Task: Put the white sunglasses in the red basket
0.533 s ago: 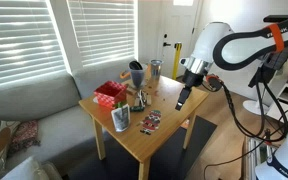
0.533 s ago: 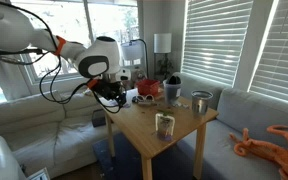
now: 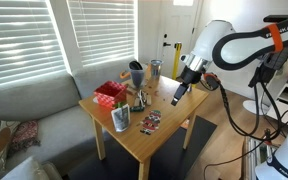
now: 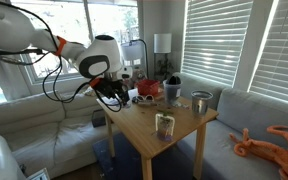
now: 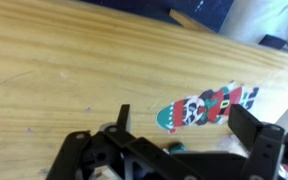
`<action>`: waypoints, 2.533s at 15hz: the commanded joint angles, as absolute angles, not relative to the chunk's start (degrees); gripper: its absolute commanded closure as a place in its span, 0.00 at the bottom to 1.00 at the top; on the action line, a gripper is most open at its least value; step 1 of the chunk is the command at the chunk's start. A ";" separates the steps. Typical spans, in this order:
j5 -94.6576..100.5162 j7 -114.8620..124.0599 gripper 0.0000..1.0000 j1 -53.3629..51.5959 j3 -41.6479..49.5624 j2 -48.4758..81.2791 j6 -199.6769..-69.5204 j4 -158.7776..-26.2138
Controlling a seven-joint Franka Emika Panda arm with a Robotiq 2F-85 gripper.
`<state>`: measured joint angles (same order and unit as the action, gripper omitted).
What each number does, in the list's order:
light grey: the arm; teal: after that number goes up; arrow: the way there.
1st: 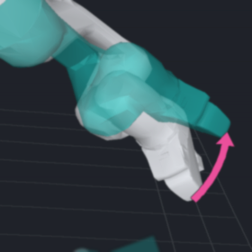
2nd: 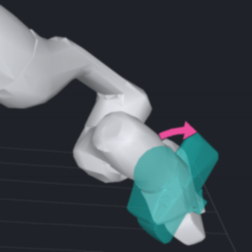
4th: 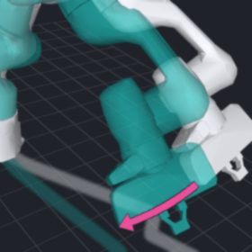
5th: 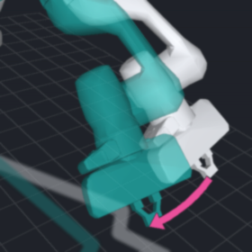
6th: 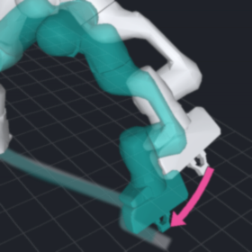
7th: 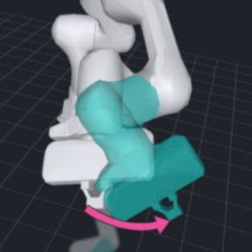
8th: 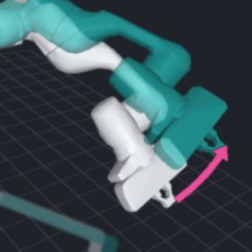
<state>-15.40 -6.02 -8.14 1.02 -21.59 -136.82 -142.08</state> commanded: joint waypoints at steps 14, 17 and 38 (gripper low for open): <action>4.28 15.56 0.00 -0.77 -3.51 -3.34 -141.48 -122.88; 3.53 23.40 0.00 -0.60 -3.65 -0.84 -136.16 -118.80; 4.34 60.68 0.46 -10.34 -2.52 24.74 -111.56 -87.20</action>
